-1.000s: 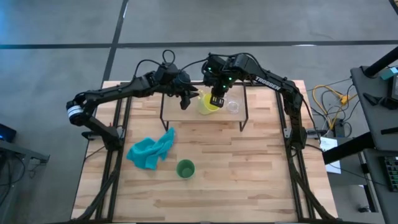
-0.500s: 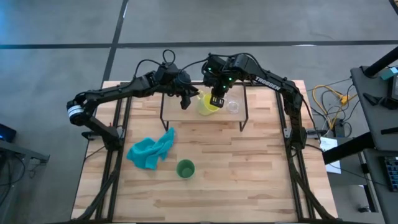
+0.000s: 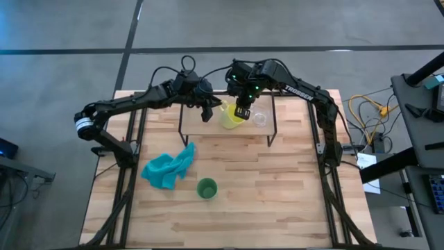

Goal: Stack small to large cups/mugs on shelf
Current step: Put the yellow mug on the shelf

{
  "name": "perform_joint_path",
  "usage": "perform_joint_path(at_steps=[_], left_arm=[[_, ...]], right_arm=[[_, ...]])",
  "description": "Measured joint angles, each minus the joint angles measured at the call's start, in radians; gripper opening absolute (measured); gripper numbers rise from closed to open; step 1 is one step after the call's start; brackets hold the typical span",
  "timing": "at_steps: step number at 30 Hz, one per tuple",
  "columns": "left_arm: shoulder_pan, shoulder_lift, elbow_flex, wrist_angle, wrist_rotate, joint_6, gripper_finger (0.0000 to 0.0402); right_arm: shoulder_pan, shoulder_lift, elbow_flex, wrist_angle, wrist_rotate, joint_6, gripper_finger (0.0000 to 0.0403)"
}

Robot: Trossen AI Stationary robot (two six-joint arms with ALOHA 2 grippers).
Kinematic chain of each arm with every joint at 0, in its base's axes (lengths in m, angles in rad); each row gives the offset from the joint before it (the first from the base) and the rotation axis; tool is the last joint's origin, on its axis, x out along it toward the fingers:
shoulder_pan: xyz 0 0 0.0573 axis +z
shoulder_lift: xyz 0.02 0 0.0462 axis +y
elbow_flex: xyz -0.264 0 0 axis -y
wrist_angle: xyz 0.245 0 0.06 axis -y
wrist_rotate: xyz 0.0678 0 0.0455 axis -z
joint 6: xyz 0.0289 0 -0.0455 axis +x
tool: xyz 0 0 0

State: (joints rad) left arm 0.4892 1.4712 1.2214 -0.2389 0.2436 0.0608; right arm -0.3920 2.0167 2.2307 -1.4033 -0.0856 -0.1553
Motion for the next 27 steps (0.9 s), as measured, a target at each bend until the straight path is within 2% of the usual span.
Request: perform_joint_path(at_steps=[8,27], left_arm=[[-0.003,-0.001,-0.066,0.079,0.000,-0.007,0.0012],[-0.005,0.000,-0.092,0.083,-0.011,-0.003,0.0013]], right_arm=[[0.001,0.000,0.000,0.001,0.000,-0.003,0.0009],[0.001,0.000,0.005,0.033,0.000,0.009,0.0018]])
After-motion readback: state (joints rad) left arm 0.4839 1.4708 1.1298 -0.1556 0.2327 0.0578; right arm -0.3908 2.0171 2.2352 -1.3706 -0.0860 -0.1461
